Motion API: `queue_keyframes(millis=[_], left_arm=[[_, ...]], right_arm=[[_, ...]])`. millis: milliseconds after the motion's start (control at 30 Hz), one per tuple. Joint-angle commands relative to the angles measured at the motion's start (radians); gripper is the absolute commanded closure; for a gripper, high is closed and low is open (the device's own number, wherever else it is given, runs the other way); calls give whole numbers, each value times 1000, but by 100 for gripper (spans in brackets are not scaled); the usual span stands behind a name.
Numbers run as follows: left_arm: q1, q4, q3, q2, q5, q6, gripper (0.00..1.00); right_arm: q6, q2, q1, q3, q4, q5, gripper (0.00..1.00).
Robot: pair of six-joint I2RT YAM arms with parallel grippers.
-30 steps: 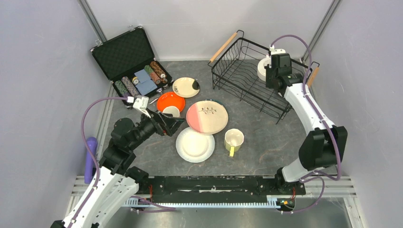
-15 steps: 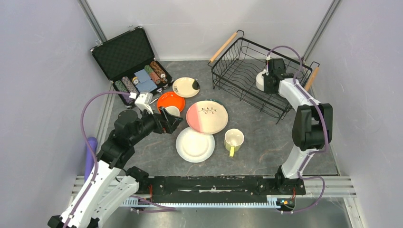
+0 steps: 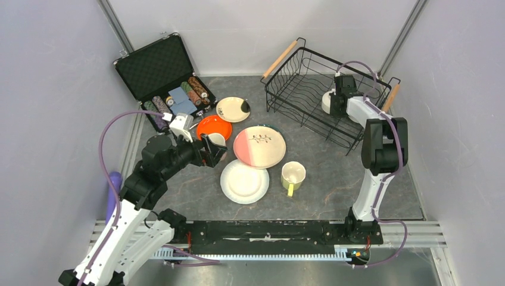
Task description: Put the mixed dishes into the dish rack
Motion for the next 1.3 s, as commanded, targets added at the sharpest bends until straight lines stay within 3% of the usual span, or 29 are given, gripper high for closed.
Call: queue_keyframes(millis=[0,400,600,667,733,1133,1200,1267], left_arm=[[2,8,13,3,-11,83,0],[2,87,-75,-2,-40,82,0],[2,90,-97,18,-34,63,0],[2,83,-96,24,-31,61,0],[2,82,-97,21,-23,67,0],[2,102,-127,-23,-6,104,0],[2,102,-131,-31,0,112,0],[3,103,-134,-39,9,119,0]], right_arm=[[47,26,-11,87,129,10,100],[139,107,-68,109,158,74,100],[137,65,-76,55,192,68,73],[136,60,-76,58,184,64,48],[128,48,-76,57,183,47,38],[67,-121,-9,108,97,-64,28],[18,-145,18,117,92,-124,23],[-66,-163,56,127,76,-227,12]])
